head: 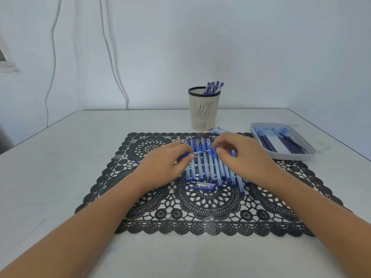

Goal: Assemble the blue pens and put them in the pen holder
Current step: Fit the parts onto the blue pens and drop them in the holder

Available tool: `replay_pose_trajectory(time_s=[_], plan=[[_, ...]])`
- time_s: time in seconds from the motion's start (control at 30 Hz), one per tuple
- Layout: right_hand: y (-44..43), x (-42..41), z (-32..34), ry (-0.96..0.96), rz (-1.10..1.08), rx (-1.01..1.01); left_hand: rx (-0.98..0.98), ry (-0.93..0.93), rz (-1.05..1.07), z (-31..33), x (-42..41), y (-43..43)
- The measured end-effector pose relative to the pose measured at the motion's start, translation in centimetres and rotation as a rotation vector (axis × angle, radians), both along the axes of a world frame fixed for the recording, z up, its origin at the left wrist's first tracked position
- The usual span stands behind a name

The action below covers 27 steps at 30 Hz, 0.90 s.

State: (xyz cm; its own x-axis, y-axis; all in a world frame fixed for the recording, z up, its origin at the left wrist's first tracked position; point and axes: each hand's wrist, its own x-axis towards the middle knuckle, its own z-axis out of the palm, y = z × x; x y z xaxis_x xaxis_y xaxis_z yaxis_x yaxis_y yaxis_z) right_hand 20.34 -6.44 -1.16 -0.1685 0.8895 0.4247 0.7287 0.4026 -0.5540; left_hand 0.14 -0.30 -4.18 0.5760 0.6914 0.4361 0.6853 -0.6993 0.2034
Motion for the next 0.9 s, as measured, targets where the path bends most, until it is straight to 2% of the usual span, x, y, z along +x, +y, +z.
replay_pose_trajectory(time_s=[0.2,0.37,0.47,0.57,0.63,0.73,0.9], plan=[[0.3,-0.2,-0.7,-0.033,0.033,-0.05,0.044,0.004,-0.074,0.4,0.7,-0.8],[0.5,0.6,-0.1,0.039,-0.004,-0.097,0.04,-0.002,-0.065,0.4,0.4,-0.7],[1.2,2.3,0.3,0.192,-0.148,-0.093,0.035,-0.049,-0.016,0.3,-0.1,-0.3],[2.3,4.4,0.2,0.392,-0.383,0.001,0.036,-0.088,0.044,0.1,-0.3,0.0],[2.8,5.5,-0.1,0.419,-0.514,0.082,0.015,-0.098,0.066,0.0,-0.3,0.0],[3.4,6.4,-1.3,0.302,-0.594,0.143,0.002,-0.088,0.072,0.0,-0.2,-0.1],[4.7,7.1,-2.9,-0.068,-0.655,0.091,0.022,-0.042,0.077,0.0,0.1,-0.2]])
